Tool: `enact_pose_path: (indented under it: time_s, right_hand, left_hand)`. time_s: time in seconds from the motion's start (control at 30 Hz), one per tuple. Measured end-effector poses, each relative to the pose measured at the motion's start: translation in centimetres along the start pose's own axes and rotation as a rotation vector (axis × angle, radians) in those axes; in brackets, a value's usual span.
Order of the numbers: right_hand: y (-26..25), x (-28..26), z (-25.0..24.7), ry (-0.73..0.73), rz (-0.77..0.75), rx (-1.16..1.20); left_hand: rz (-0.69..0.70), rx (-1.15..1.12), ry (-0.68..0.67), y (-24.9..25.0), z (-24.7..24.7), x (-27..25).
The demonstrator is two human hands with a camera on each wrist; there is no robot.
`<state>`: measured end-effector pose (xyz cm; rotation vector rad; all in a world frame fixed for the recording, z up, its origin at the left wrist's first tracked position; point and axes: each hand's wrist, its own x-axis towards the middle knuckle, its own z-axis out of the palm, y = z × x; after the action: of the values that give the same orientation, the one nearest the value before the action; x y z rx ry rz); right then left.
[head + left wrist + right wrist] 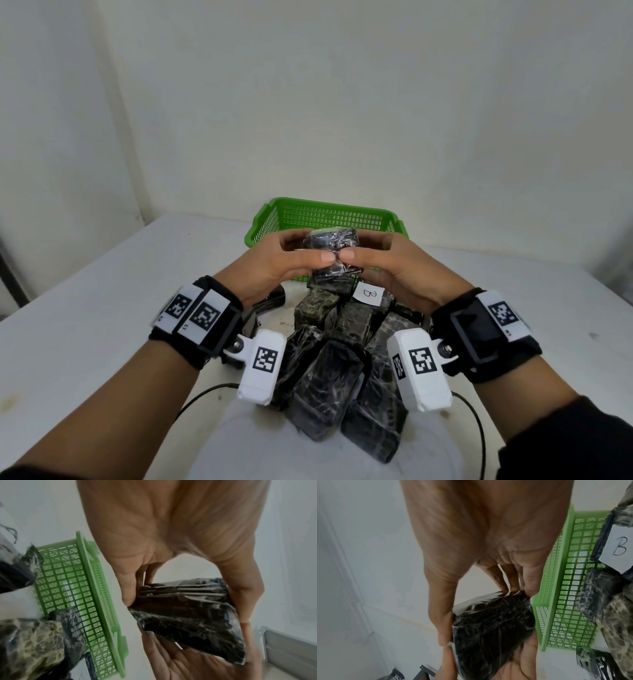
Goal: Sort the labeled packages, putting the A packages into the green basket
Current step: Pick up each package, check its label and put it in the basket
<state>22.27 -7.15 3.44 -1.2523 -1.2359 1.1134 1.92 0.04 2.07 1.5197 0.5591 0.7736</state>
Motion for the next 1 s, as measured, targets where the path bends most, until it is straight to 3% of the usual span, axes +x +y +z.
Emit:
enact_pose_path:
  time_s: [0.1,0.2,0.3,0.4,0.6,0.7,0.8,0.93,1.0]
  right_hand:
    - [-0.4,-0.3,0.1,-0.067,0.032,0.016]
    - [-0.7,-0.5,0.0,-0.054,0.108,0.037]
    - [-0.6,-0.2,0.1,-0.029,0.1,0.017]
    - [-0.4,-0.2,0.2,0.037,0.043,0.037]
    - [-0.8,-0.6,0.2,0.079,-0.004,-0.127]
    - [-1.2,-1.0,-0.1,0.032,0.102,-0.155]
    - [-1.4,-1.1,0.2,-0.028,0.202,-0.097]
    - [-1.3,-1.2,0.2,-0.024,0.115,-0.005]
    - [-1.2,-1.4,0.1,-0.033,0.062,-0.023]
  left_hand:
    - [0.055,0.09,0.085,0.4,0.0,0.2]
    - [0.058,0.305,0.063,0.6,0.2,-0.2]
    - [0.045,0.27,0.003,0.5,0.6,-0.5]
    - [-0.003,0.034,0.105,0.4,1.2,-0.1]
    - [0.088,0.229,0.219,0.1,0.9,0.3]
    - [0.165,0.237,0.246,0.0,0.9,0.0]
    - [0.259,0.229,0.214,-0.2,1.3,0.1]
    - [0.311,0.226,0.131,0.2,1.4,-0.2]
    - [0.264,0.237,0.119,0.3,1.4,-0.2]
